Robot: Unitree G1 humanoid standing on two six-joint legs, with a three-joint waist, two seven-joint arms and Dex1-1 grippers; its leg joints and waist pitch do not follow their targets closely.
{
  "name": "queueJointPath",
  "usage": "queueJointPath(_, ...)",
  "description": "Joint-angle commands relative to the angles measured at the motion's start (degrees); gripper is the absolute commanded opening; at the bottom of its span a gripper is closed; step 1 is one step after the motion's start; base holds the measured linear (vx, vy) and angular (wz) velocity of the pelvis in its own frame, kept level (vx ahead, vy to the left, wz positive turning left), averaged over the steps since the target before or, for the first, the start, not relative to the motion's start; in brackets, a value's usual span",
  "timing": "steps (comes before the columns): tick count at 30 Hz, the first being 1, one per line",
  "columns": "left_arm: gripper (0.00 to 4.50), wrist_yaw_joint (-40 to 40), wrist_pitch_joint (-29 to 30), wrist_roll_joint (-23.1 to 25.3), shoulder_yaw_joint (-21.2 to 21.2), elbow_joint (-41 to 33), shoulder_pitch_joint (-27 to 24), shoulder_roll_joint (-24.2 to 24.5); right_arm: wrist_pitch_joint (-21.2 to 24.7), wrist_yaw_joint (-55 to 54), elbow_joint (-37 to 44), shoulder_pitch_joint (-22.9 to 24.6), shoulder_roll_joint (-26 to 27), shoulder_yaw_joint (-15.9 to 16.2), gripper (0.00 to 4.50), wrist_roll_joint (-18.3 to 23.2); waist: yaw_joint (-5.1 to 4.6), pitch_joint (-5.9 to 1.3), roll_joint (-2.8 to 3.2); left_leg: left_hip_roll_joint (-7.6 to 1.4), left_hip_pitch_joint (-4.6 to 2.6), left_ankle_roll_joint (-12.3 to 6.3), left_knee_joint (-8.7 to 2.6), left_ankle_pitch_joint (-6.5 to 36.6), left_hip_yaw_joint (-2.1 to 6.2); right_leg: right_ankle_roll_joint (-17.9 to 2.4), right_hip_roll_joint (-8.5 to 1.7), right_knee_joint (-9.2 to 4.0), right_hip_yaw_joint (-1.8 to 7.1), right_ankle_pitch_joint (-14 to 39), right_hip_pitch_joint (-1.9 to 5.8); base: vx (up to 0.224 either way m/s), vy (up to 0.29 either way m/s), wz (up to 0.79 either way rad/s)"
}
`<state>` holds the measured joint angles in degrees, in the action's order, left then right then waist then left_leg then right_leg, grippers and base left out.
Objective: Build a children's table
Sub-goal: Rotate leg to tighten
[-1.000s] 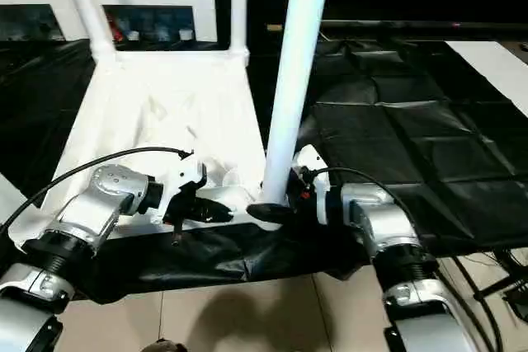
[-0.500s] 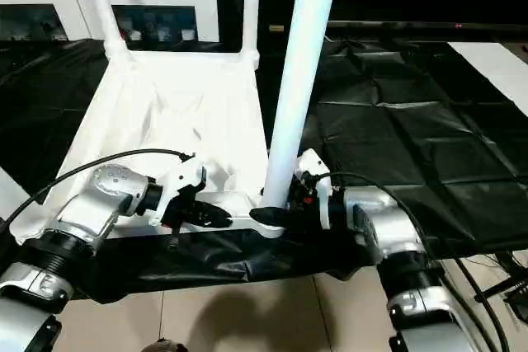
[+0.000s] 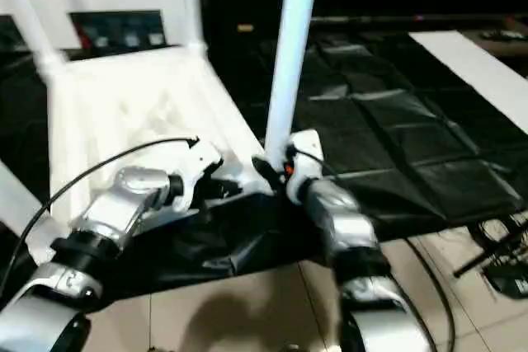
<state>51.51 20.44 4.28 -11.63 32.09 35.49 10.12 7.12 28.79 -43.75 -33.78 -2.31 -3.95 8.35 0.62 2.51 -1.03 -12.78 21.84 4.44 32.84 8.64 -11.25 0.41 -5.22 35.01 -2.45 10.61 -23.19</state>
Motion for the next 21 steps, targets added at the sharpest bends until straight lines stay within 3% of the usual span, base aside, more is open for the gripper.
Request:
queueJointPath(1, 0.0, 0.76, -0.39, -2.11, -1.72, -3.53, 0.67, -3.49, 1.3, 1.72, -2.96, -0.41, 3.63, 2.5, 3.36, 0.0, 0.3, -3.53, 0.22, -0.1, -0.91, -0.25, -3.64, 18.08, 0.37, -11.47, -1.75, -4.87, 1.38, 14.15, 2.03, 0.0, 0.0, 0.0)
queueJointPath(3, 0.0, 2.06, -1.28, -2.31, -1.75, -3.73, 0.6, -3.18, 0.94, 3.31, -2.91, -0.99, 3.15, 2.24, 3.36, 0.45, 0.37, -3.65, 0.36, -0.15, -0.93, -0.82, -3.54, 16.53, 0.29, -12.33, -1.68, -4.6, 1.37, 11.13, 2.11, 0.0, 0.0, 0.0)
queueJointPath(6, 0.0, 3.51, -2.03, -2.7, -1.94, -3.65, 0.75, -2.34, 0.32, 6.07, -2.46, -0.99, 1.75, 3.47, 3.78, -0.16, 0.43, -3.71, 0.44, -0.12, -0.8, -1.63, -3.41, 14.97, 0.18, -13.36, -1.6, -4.26, 1.33, 7.59, 2.41, 0.0, 0.0, 0.0)
queueJointPath(13, 0.0, 12.72, -6.31, -3.7, -3.57, -1.6, 1.61, 1.81, 1.48, 22.82, 3.57, 1.82, -6.18, 8.21, 3.85, -0.07, 0.99, -3.7, 0.34, -0.2, -0.92, -3.01, -3.22, 14.26, 0.03, -14.02, -1.59, -4.16, 1.42, 6.37, 2.59, 0.0, 0.0, 0.0)
queueJointPath(16, 0.0, 15.24, -7.47, -3.85, -3.84, -0.7, 1.84, 2.73, 2.45, 27.47, 5.29, 2.65, -8.18, 9.06, 3.85, 0.64, 1.67, -3.57, 0.27, -0.28, -1.1, -3.23, -3.24, 14.65, -0.06, -14.05, -1.61, -4.28, 1.43, 7.13, 2.48, 0.0, 0.0, 0.0)
queueJointPath(19, 0.0, 20.31, -10.25, -4.75, -3.89, 1.29, 2.56, 4.11, 5.45, 38.6, 9.39, 4.88, -12.86, 12.54, 3.85, 1.91, 3.1, -3.38, -0.09, -0.6, -1.39, -2.51, -3.39, 15.74, -0.23, -13.22, -1.72, -4.43, 1.43, 10.46, 2.3, 0.0, 0.0, 0.0)
queueJointPath(21, 0.0, 21.42, -10.61, -5.06, -3.86, 1.58, 2.68, 4.38, 5.86, 40.15, 9.91, 5.18, -13.68, 13.21, 3.85, 1.95, 3.4, -3.39, -0.02, -0.62, -1.36, -2.45, -3.38, 15.64, -0.27, -13.1, -1.79, -4.33, 1.47, 10.65, 2.27, 0.0, 0.0, 0.0)
